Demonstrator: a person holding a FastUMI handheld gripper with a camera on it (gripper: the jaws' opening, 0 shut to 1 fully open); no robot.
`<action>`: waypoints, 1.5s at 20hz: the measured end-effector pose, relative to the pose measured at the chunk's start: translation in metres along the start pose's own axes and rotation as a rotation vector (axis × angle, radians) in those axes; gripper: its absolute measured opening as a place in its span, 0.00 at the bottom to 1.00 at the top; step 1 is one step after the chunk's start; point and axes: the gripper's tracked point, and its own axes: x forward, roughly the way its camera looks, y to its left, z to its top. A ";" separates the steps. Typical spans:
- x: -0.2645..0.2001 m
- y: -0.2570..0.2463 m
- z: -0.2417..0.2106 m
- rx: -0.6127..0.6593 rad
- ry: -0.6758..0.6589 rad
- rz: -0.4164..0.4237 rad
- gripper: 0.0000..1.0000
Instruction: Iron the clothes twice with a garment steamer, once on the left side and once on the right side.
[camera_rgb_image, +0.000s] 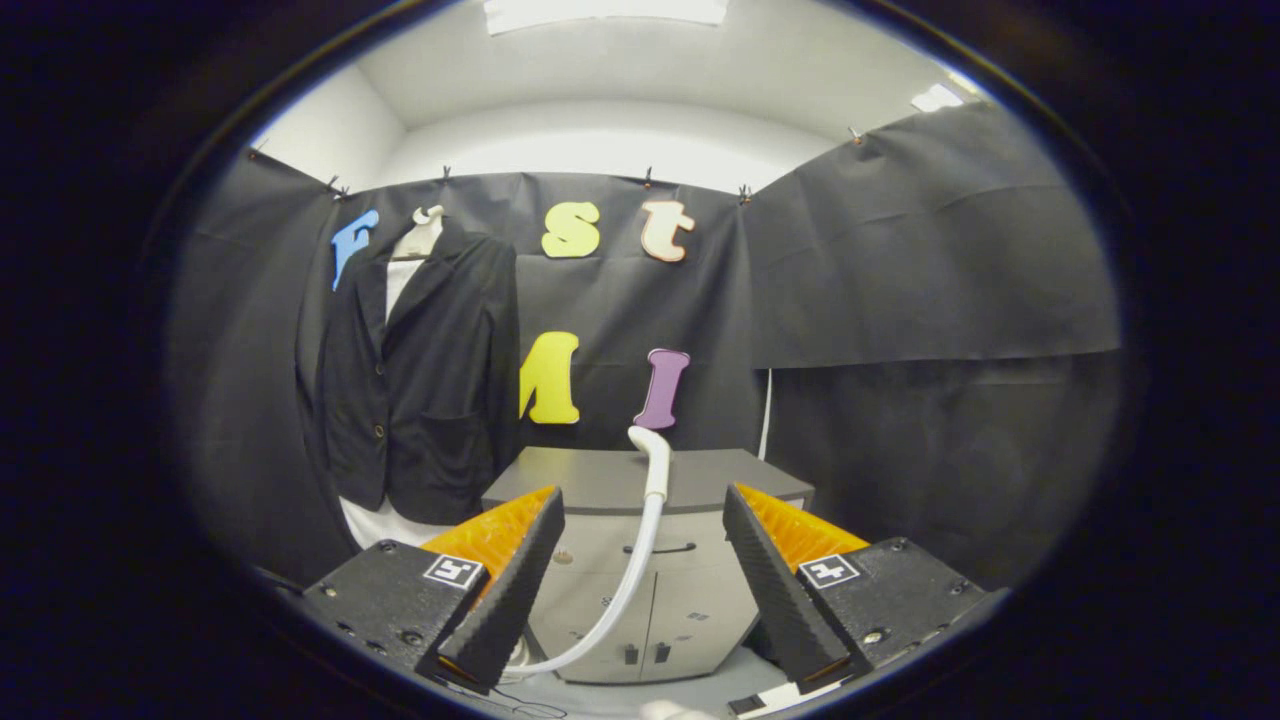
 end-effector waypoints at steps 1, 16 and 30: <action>0.007 -0.003 0.004 0.001 0.003 -0.006 1.00; 0.219 -0.021 0.035 0.064 0.143 0.058 0.96; 0.380 -0.014 -0.085 0.054 0.593 0.150 0.85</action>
